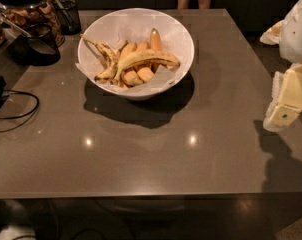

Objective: Pick banana from white bowl

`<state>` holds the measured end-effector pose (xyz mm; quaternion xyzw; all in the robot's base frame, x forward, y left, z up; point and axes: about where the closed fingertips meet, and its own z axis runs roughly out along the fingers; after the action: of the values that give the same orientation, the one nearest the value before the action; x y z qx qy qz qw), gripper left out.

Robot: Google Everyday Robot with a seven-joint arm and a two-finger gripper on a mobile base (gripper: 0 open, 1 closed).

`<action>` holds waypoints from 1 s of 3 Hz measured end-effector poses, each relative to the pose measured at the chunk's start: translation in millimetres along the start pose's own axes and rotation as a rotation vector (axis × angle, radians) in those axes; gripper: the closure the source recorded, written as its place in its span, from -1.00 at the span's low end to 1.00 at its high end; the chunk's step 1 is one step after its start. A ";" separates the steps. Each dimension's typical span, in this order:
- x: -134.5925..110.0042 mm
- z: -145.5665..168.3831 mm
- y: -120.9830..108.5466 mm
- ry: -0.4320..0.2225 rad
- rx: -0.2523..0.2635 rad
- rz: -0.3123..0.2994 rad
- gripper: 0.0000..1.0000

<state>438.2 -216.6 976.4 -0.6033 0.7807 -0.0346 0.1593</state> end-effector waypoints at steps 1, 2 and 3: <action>-0.1 0.0 0.0 0.000 0.000 -0.001 -1.00; -5.1 -1.3 -1.6 0.011 -0.006 -0.044 -1.00; -22.2 -0.7 -8.6 0.037 -0.024 -0.125 -1.00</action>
Offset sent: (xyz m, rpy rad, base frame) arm 0.0037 0.0075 0.0000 -0.0504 0.0338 0.0903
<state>450.9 -197.9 983.8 -0.6520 0.7446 -0.0461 0.1351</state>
